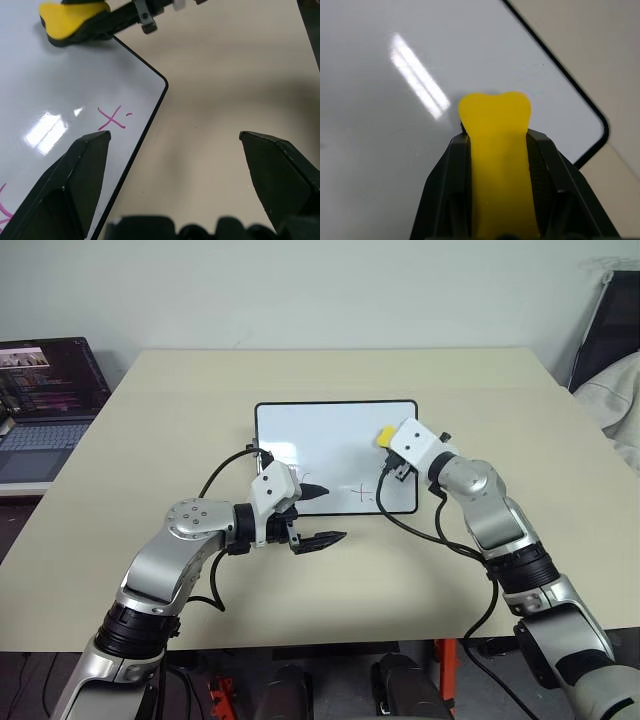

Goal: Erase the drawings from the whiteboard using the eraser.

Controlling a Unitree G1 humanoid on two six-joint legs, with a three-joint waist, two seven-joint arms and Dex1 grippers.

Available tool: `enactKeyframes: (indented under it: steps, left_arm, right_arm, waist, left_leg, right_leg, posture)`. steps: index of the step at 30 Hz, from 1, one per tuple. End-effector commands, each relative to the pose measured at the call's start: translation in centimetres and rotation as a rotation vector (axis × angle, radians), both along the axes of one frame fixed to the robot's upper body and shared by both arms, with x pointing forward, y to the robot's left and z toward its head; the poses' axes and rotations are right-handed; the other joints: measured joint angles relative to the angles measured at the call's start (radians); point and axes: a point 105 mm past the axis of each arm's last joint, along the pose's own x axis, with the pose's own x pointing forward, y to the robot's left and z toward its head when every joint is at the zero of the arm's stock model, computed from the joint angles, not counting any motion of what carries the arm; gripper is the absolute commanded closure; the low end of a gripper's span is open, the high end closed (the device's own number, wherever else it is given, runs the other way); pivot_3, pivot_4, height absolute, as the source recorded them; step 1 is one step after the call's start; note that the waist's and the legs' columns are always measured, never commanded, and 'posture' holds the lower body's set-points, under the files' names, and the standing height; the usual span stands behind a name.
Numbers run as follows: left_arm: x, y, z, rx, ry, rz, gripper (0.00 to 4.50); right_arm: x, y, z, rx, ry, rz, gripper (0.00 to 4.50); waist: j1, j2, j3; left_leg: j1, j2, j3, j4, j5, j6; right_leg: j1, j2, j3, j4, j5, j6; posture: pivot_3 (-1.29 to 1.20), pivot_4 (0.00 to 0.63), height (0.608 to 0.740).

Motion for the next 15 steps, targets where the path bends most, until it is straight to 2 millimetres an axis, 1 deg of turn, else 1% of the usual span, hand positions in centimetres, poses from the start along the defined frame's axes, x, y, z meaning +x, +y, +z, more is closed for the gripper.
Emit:
enactKeyframes:
  steps: [1, 4, 5, 7, 9, 11, 15]
  left_arm:
    - [-0.2, -0.4, 1.3, -0.014, -0.048, -0.023, 0.0]
    - [-0.2, -0.4, 1.3, -0.014, -0.048, -0.024, 0.0]
    - [-0.2, -0.5, 1.3, -0.015, -0.048, -0.025, 0.0]
    - [-0.3, -0.5, 1.3, -0.016, -0.048, -0.026, 0.0]
    - [-0.3, -0.5, 1.3, -0.016, -0.046, -0.025, 0.0]
    - [-0.3, -0.4, 1.2, -0.015, -0.043, -0.023, 0.0]
    - [-0.3, -0.3, 1.0, -0.013, -0.04, -0.016, 0.0]
  right_arm:
    - [-1.0, -0.4, -3.0, -0.086, 0.125, 0.021, 3.38]
    - [-0.7, -0.1, -2.2, -0.066, 0.088, 0.013, 3.38]
    - [-0.3, -0.2, -1.4, -0.048, 0.044, -0.011, 3.38]
    - [0.9, -0.9, 0.8, -0.005, -0.07, -0.082, 3.38]
    - [1.5, -1.5, 2.1, 0.019, -0.132, -0.125, 3.38]
    - [1.6, -1.9, 1.9, 0.025, -0.125, -0.135, 3.38]
    - [1.5, -1.9, 0.6, 0.059, -0.058, -0.137, 3.38]
  waist:
    - [0.0, 0.0, 0.0]
    - [-0.001, 0.0, 0.0]
    - [-0.001, 0.0, 0.0]
    - [-0.003, 0.0, 0.0]
    - [-0.002, 0.0, 0.0]
    - [0.0, 0.0, 0.001]
    - [0.003, 0.0, 0.001]
  left_leg:
    - [0.0, 0.0, 0.0, 0.0, 0.0, 0.0]
    - [0.002, 0.0, 0.001, 0.0, 0.0, 0.0]
    - [0.002, 0.001, 0.0, 0.0, 0.0, 0.0]
    - [0.002, 0.001, 0.001, 0.0, 0.0, 0.0]
    - [0.002, 0.001, 0.001, 0.0, 0.0, 0.0]
    - [0.001, 0.0, 0.001, 0.0, 0.0, 0.0]
    - [-0.001, 0.0, 0.0, 0.0, 0.0, 0.0]
  right_leg:
    - [0.0, 0.0, 0.0, 0.0, 0.0, 0.0]
    - [0.001, 0.0, 0.0, 0.0, 0.0, 0.001]
    - [0.001, 0.0, 0.0, 0.0, 0.0, 0.001]
    - [0.001, 0.0, 0.0, 0.0, -0.001, 0.001]
    - [0.001, 0.0, 0.001, 0.001, 0.0, 0.001]
    - [0.0, 0.0, 0.001, 0.001, 0.0, 0.001]
    - [0.0, 0.0, 0.0, 0.0, 0.0, 0.0]
  posture:
    - [0.0, 0.15, 0.74]
    - [0.0, 0.15, 0.74]
    - [0.0, 0.15, 0.74]
    - [0.0, 0.15, 0.74]
    - [0.0, 0.15, 0.74]
    - [0.0, 0.15, 0.74]
    - [0.0, 0.15, 0.74]
